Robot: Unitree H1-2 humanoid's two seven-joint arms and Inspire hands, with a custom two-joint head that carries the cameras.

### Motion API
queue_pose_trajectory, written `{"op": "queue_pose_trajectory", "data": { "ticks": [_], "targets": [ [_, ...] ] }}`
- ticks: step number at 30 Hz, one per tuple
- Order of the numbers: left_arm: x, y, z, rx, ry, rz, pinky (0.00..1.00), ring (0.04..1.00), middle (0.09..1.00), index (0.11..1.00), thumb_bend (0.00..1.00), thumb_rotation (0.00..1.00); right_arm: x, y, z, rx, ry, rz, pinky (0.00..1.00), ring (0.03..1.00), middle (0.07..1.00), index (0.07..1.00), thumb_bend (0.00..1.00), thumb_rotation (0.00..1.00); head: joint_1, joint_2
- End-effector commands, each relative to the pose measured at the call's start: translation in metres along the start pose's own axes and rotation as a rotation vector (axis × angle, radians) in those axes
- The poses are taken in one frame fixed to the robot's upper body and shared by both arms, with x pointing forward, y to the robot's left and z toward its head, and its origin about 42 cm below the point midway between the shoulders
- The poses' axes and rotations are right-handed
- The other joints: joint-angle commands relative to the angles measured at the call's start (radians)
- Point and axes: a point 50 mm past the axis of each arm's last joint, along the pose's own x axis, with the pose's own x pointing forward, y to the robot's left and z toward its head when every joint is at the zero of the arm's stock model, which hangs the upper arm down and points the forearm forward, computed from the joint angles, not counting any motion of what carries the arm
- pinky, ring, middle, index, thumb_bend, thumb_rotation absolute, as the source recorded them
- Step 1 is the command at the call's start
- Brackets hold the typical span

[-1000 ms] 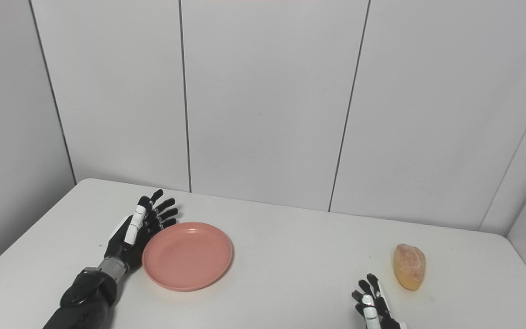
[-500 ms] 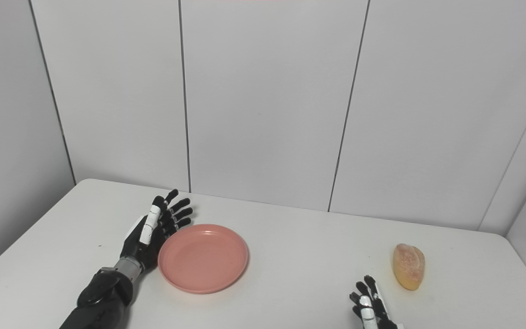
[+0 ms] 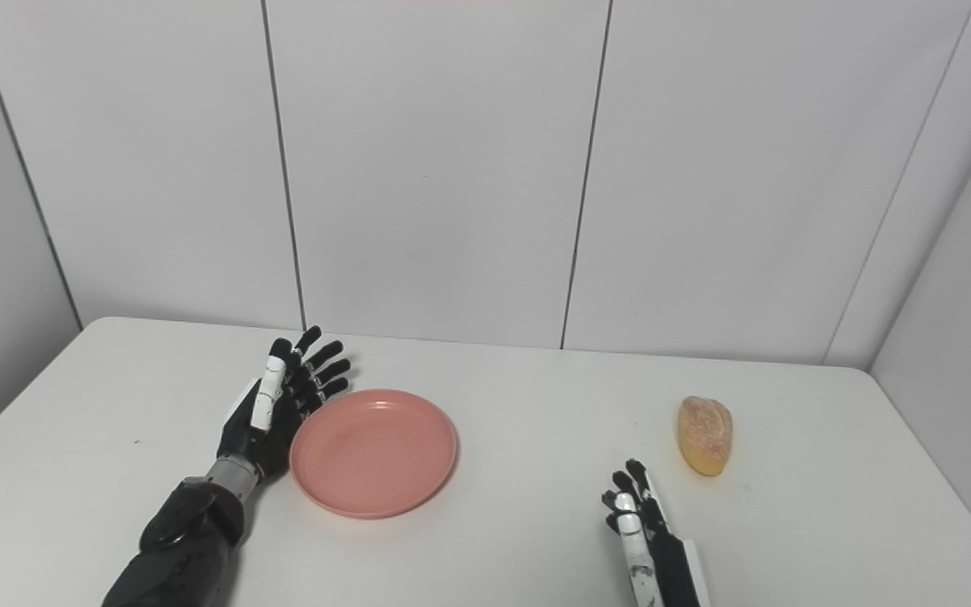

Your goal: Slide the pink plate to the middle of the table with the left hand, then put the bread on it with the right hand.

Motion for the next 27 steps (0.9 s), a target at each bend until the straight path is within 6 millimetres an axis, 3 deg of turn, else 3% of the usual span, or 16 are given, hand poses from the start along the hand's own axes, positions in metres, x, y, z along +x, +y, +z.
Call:
{"op": "queue_pose_trajectory", "data": {
  "ticks": [1,13,27],
  "targets": [
    [-0.007,-0.018,-0.022,-0.067,0.041,-0.017,0.89,0.89,0.919,0.97,0.89,0.86,0.002,0.016,0.003,0.01,0.012,0.037,0.9,0.887,0.926,0.947,0.68,0.94,-0.008,0.001],
    [-0.007,-0.029,-0.027,-0.031,0.074,-0.061,0.92,0.904,0.924,0.989,0.88,0.92,0.004,0.037,0.004,-0.007,0.008,0.035,0.9,0.885,0.934,0.951,0.65,0.96,-0.146,0.01],
    [-0.003,-0.046,-0.033,-0.046,0.086,-0.086,0.91,0.904,0.932,1.0,0.9,0.92,0.005,0.047,0.004,-0.01,0.011,0.03,0.89,0.879,0.93,0.956,0.61,0.97,-0.187,0.006]
  ]
}}
